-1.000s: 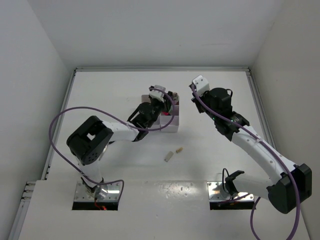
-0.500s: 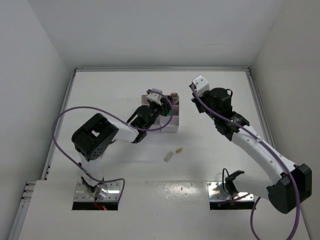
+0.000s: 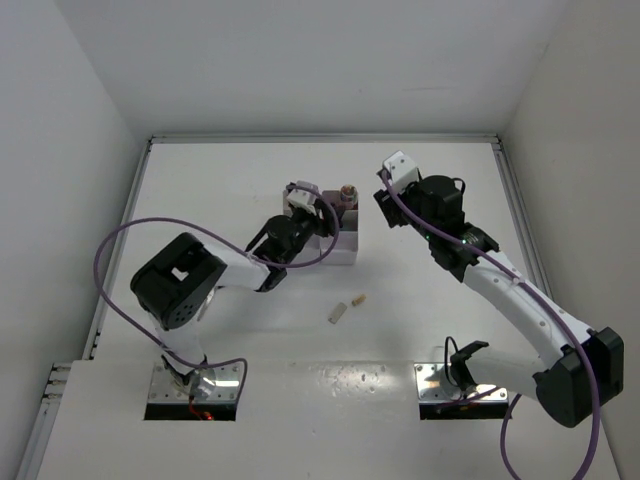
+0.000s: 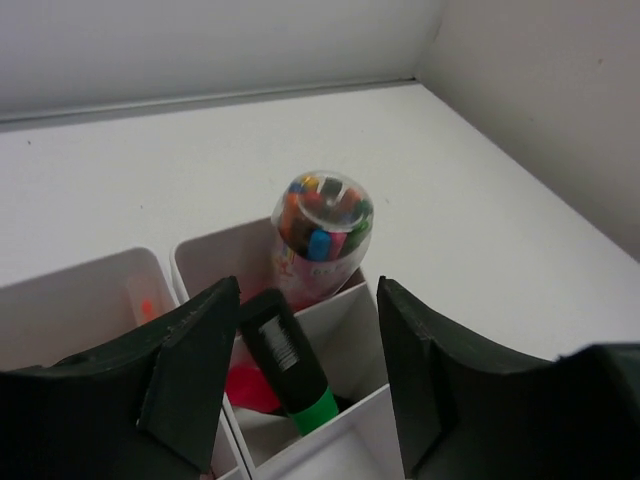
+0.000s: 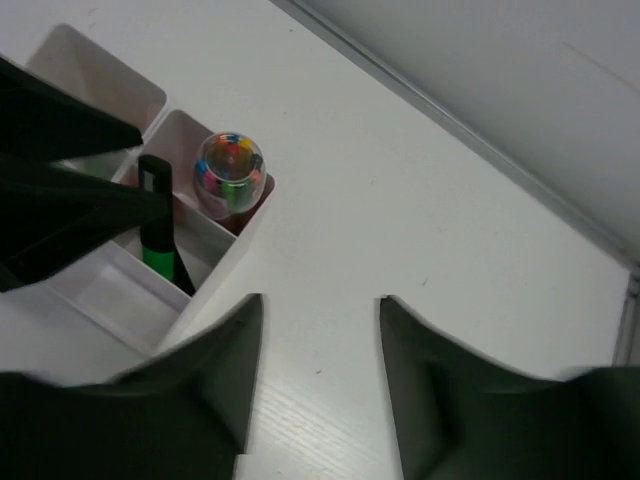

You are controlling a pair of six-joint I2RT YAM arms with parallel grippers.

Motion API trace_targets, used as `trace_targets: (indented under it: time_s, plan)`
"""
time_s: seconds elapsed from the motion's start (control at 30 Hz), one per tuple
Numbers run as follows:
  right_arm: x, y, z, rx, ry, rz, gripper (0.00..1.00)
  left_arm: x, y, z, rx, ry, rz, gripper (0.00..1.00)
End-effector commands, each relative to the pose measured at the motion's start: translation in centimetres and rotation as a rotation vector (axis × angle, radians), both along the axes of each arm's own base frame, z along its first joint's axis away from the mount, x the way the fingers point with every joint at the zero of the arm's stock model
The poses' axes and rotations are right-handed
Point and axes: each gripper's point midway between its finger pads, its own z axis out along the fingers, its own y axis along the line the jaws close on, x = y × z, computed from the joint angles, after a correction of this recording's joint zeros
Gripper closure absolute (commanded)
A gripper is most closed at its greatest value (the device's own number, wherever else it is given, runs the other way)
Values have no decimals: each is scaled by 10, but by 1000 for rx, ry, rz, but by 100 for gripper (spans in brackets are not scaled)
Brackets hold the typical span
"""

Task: Sort the stationery into containers
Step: Place the pen in the storage box, then pick up the stationery from the center of the board.

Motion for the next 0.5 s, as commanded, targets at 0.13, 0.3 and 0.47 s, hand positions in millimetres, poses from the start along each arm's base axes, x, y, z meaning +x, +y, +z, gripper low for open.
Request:
trace_targets:
  time_s: [0.13, 0.3, 0.47]
  plan:
    - [-13, 17, -10, -71, 20, 194, 32, -21, 17, 123, -82, -199, -24, 31]
    - [-88, 52, -51, -187, 161, 730, 87, -34, 39, 176, -42, -141, 45, 72]
    - [-165, 52, -129, -342, 378, 1301, 63, -48, 99, 174, 90, 177, 240, 98]
